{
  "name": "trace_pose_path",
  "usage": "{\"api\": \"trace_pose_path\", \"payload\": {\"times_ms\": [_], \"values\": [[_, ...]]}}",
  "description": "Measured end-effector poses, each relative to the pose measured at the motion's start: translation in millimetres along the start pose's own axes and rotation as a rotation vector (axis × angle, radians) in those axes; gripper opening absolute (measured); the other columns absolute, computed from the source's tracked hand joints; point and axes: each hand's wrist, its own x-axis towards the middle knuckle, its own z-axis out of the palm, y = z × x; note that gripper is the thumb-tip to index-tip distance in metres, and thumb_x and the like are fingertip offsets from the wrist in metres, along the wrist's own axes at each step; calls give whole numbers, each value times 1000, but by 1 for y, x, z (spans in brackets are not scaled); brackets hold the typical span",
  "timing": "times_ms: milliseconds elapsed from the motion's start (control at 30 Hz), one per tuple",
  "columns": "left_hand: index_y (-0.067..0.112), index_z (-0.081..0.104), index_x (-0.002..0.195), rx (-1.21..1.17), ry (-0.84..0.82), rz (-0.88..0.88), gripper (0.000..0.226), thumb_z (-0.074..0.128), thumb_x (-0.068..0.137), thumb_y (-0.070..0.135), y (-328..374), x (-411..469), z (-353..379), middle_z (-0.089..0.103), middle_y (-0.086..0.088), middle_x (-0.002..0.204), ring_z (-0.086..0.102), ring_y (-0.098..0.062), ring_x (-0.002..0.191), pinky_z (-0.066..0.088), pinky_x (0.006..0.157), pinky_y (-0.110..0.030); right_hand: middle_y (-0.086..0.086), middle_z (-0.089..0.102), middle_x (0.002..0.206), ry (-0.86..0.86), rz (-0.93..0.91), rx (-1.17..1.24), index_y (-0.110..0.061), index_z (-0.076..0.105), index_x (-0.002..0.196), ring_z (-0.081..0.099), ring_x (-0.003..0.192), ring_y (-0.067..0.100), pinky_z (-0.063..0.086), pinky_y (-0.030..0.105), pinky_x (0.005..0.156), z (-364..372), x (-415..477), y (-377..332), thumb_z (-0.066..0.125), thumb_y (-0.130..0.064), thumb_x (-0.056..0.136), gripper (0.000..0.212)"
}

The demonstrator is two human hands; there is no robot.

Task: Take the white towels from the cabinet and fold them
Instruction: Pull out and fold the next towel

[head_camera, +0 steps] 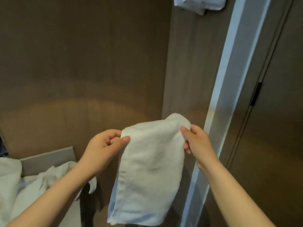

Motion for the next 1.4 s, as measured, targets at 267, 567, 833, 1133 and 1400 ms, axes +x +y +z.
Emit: {"api": "trace_pose_path", "payload": {"times_ms": [267,567,833,1133,1400], "values": [[26,72,94,-47,-4,206,8,68,87,27,75,62,55,71,-10,80,65,-15,75,48,68,-25,9,48,72,216,-230,-36,-4,60,105,41,58,13,35,19,47,-101,6,-59,53,-32,98,30],[28,71,93,-115,-42,430,6,67,89,28,152,138,89,73,-4,86,69,-18,84,57,80,-38,5,50,71,479,-369,-44,-9,61,103,43,59,12,34,25,53,-157,14,-107,52,-31,99,24],[26,71,95,-216,-35,527,7,67,89,26,187,191,66,75,2,82,71,-15,82,57,82,-34,-2,53,72,563,-512,-74,-29,57,102,48,59,9,37,24,52,-150,40,-165,52,-31,100,6],[28,70,94,-152,194,676,7,68,88,30,228,244,-18,74,5,79,69,-7,79,50,73,-21,2,49,65,500,-689,21,-16,58,102,44,52,11,39,19,44,-104,108,-267,53,-25,100,11],[27,66,100,24,453,719,11,67,89,28,250,266,-79,71,15,90,68,-1,83,50,68,-13,6,58,69,359,-898,109,-12,59,89,52,59,18,39,29,58,-58,173,-325,56,-32,95,22]]}}
